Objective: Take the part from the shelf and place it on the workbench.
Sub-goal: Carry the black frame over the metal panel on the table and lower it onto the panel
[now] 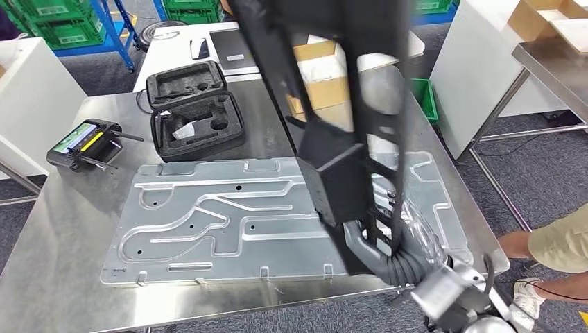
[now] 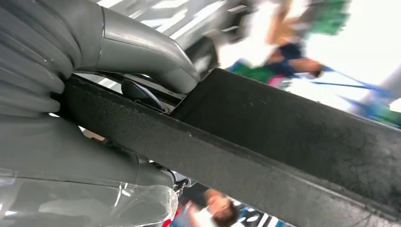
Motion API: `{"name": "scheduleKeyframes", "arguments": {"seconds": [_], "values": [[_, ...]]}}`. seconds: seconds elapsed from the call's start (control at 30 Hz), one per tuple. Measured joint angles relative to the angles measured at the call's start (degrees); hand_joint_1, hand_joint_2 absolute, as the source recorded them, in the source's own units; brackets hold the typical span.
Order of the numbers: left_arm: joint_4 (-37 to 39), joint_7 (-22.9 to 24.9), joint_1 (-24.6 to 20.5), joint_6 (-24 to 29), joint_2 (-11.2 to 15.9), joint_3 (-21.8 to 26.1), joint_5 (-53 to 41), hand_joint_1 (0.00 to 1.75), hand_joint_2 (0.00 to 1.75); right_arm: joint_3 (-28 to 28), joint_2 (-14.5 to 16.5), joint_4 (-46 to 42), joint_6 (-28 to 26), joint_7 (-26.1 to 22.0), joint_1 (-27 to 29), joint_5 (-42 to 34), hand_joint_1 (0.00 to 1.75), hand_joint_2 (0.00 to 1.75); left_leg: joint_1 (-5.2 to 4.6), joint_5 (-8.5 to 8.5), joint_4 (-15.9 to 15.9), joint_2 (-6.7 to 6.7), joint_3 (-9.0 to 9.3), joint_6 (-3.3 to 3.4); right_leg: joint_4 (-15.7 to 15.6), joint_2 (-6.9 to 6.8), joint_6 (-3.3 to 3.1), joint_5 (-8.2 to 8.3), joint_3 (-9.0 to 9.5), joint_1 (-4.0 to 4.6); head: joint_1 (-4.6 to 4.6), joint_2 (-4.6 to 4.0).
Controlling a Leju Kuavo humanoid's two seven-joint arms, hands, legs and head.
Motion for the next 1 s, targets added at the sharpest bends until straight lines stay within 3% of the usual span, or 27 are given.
{"name": "scheduleKeyframes", "arguments": {"seconds": [0.03, 0.1, 0.17, 0.27, 0.33, 0.43, 0.47, 0.5, 0.53, 0.57, 0.63, 0.7, 0.83, 0.9, 0.97, 1.0], "values": [[0.0, -0.2, -0.1, -0.3, 0.0, -0.2, -0.1, 0.0, 1.75, -0.5, -1.1, 0.6, 1.4, 2.2, -0.9, 2.2, 1.75, 1.75, -0.05, 1.92, -2.0, 0.0, 0.44, 0.26, 0.0, 0.09, 0.03, -0.16, 0.29, 0.04, 0.0, 0.0], [0.0, -0.4, 0.0, -0.7, 0.0, -0.5, -0.2, 0.0, 1.75, -1.4, -3.6, 2.0, 3.9, 5.6, -2.7, 6.6, 1.75, 1.75, -0.29, 6.77, -10.1, -0.04, 3.33, 1.11, 0.0, 0.3, 0.27, -0.51, 0.87, 0.11, 0.0, 0.0], [0.0, -0.5, 0.2, -0.9, 0.1, -0.8, -0.3, 0.0, 1.75, -2.1, -5.6, 3.3, 6.1, 8.0, -4.3, 10.5, 1.75, 1.75, -0.64, 9.02, -15.6, -0.07, 5.26, 1.67, 0.1, 0.45, 0.7, -0.78, 0.99, 0.25, 0.03, 0.0], [0.0, -0.7, 0.2, -1.3, 0.2, -1.2, -0.5, 0.0, 1.75, -2.4, -8.9, 5.5, 11.6, 12.7, -6.5, 19.3, 1.75, 1.75, -0.85, 9.15, -16.7, -0.2, 5.55, 2.1, 0.0, 0.37, 1.65, -0.99, 0.89, 0.13, 0.04, 0.0], [0.0, -0.6, 0.1, -1.6, 0.2, -1.5, -0.9, 0.0, 1.75, -2.5, -11.5, 7.3, 15.4, 15.1, -7.8, 25.8, 1.75, 1.75, -0.65, 9.42, -17.3, -0.25, 6.08, 2.58, 2.0, 0.17, 2.22, -2.37, 0.15, -0.03, 0.07, 0.0], [0.0, -0.3, -0.1, -1.8, 0.2, -2.2, -1.7, 0.0, 1.75, -2.5, -14.7, 10.9, 19.8, 16.3, -9.4, 34.0, 1.75, 1.75, -0.55, 9.41, -17.5, -0.21, 6.44, 2.98, 12.4, 0.06, 2.78, -7.08, -5.05, -0.08, 0.13, 0.0], [0.0, -0.2, -0.3, -1.9, 0.2, -2.4, -2.0, 0.0, 1.75, -2.3, -15.6, 12.1, 21.2, 16.2, -9.7, 36.7, 1.75, 1.75, -0.55, 9.35, -17.5, -0.22, 6.46, 3.04, 15.4, 0.06, 2.96, -7.85, -6.82, -0.12, 0.13, 0.0], [0.0, 0.0, -0.4, -2.0, 0.2, -2.6, -2.3, 0.0, 1.75, -2.2, -16.4, 13.2, 22.5, 16.1, -10.0, 39.2, 1.75, 1.75, -0.51, 9.28, -17.5, -0.24, 6.5, 3.07, 16.8, 0.05, 3.11, -7.67, -7.83, -0.18, 0.13, 0.0], [0.0, 0.1, -0.5, -2.0, 0.2, -2.8, -2.5, 0.0, 1.75, -2.0, -17.1, 14.2, 23.5, 15.9, -10.2, 41.1, 1.75, 1.75, -0.44, 9.19, -17.4, -0.27, 6.59, 3.02, 15.9, 0.02, 3.24, -6.43, -7.78, -0.27, 0.13, 0.01], [0.0, 0.3, -0.7, -2.1, 0.2, -3.0, -2.8, 0.0, 1.75, -1.9, -17.6, 15.2, 24.4, 15.5, -10.6, 42.7, 1.75, 1.75, -0.34, 9.04, -17.4, -0.31, 6.76, 2.88, 12.9, -0.04, 3.38, -4.37, -6.61, -0.4, 0.13, 0.01], [0.0, 0.6, -1.0, -2.2, 0.2, -3.5, -3.1, 0.0, 1.75, -1.6, -18.2, 17.1, 26.0, 14.7, -12.1, 44.9, 0.87, 0.87, -0.41, 8.55, -17.2, -0.34, 7.03, 2.32, 4.9, -0.24, 3.67, -0.39, -3.14, -0.67, 0.15, 0.01], [0.0, 0.9, -1.4, -2.2, 0.2, -3.9, -3.6, 0.0, 1.75, -0.7, -18.7, 19.4, 28.2, 13.6, -13.9, 47.5, 0.0, 0.0, -0.73, 8.18, -17.0, -0.33, 6.98, 1.73, 0.8, -0.24, 3.17, 0.89, -1.44, -0.77, 0.11, 0.01], [0.0, 1.7, -2.0, -2.1, 0.2, -5.1, -4.9, 0.0, 1.75, 1.6, -19.0, 23.0, 30.4, 12.3, -16.1, 50.2, 0.0, 0.0, -0.62, 7.2, -15.7, -0.3, 6.35, 0.95, 0.5, -0.16, 1.52, 0.74, -1.49, -0.59, 0.06, 0.0], [0.0, 2.0, -2.2, -1.9, 0.2, -5.3, -4.6, 0.0, 0.87, 2.3, -19.1, 23.7, 30.4, 12.2, -17.0, 50.4, 0.0, 0.0, -0.46, 4.52, -10.2, -0.28, 3.79, 0.38, 0.5, -0.22, 1.03, 0.69, -1.37, -0.59, 0.03, 0.0], [0.0, 2.1, -2.3, -1.8, 0.2, -5.2, -4.0, 0.0, 0.0, 3.0, -19.1, 24.4, 30.3, 12.4, -17.3, 50.4, 0.0, 0.0, -0.43, 1.58, -2.0, -0.26, -0.51, 0.15, 0.5, -0.24, 0.77, 0.56, -1.29, -0.4, 0.02, 0.0], [0.0, 2.2, -2.3, -1.7, 0.2, -5.2, -3.7, 0.0, 0.0, 3.3, -19.1, 24.7, 30.1, 12.5, -17.3, 50.3, 0.0, 0.0, -0.44, 0.99, 0.8, -0.26, -2.15, 0.22, 0.5, -0.23, 0.67, 0.49, -1.23, -0.27, 0.03, 0.0]]}}
